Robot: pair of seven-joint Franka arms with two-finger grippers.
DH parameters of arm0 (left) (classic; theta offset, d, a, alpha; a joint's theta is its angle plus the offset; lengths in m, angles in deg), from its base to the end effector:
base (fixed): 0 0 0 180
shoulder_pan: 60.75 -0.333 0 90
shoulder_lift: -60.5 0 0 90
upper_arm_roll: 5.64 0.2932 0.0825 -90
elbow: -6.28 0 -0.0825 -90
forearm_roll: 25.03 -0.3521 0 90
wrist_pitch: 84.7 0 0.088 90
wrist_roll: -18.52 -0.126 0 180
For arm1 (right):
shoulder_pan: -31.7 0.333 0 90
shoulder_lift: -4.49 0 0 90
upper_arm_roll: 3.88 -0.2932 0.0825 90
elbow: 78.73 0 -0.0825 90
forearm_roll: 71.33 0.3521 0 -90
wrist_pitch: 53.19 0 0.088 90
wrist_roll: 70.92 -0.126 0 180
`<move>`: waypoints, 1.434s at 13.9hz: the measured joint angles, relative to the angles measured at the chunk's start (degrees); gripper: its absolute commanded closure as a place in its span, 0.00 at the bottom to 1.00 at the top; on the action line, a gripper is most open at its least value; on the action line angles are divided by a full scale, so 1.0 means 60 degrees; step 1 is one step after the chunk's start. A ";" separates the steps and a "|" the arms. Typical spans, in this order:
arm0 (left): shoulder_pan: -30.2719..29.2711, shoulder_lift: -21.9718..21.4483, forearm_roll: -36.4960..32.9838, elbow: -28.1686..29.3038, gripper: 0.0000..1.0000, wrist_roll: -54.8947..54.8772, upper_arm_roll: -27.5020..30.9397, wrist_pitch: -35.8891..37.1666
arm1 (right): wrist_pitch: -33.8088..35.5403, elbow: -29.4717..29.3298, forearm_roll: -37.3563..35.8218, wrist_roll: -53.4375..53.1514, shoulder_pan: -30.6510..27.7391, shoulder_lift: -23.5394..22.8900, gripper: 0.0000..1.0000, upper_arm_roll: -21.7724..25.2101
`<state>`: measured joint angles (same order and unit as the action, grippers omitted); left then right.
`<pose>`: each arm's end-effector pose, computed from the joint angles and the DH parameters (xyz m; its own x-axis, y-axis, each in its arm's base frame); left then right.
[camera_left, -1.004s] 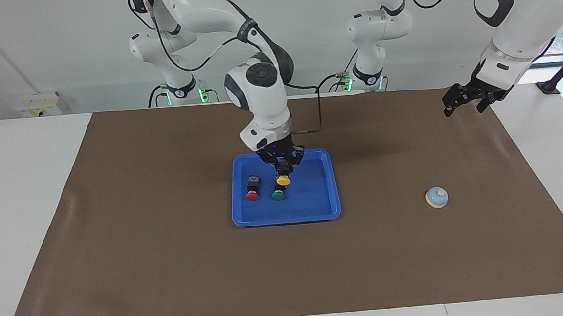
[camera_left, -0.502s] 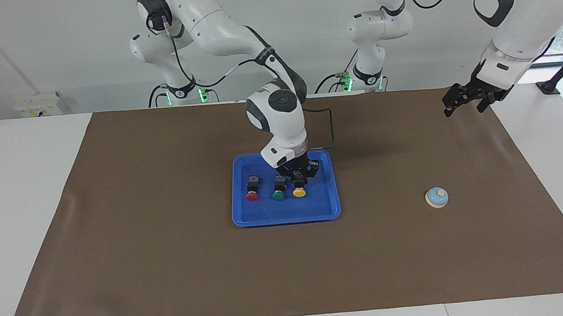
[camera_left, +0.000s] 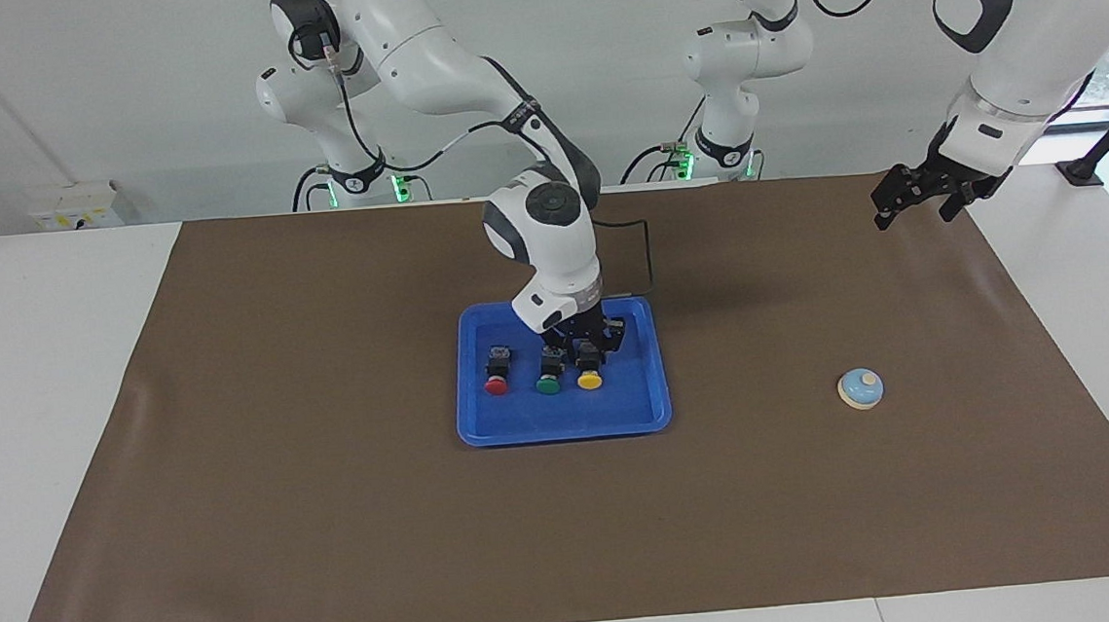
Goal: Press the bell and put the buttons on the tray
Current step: 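Place the yellow button in the tray beside the green one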
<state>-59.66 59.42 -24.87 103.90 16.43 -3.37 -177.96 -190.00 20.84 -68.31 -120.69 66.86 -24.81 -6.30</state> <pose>0.5167 0.0105 0.5387 0.9982 -0.0158 -0.0571 -0.0155 -0.9999 0.0056 0.5127 0.3930 0.2793 0.9659 -0.2554 0.0413 -0.2472 -0.9582 -0.1443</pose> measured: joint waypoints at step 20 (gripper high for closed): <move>0.0000 0.0000 0.0000 0.0000 0.00 0.0000 0.0000 0.0000 | 0.5797 -0.0744 -0.0002 0.6760 -0.4982 0.3537 0.00 0.0253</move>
<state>-59.66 59.42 -24.87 103.90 16.43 -3.37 -177.96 -155.22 16.38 -68.32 -80.13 36.97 -3.58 -4.79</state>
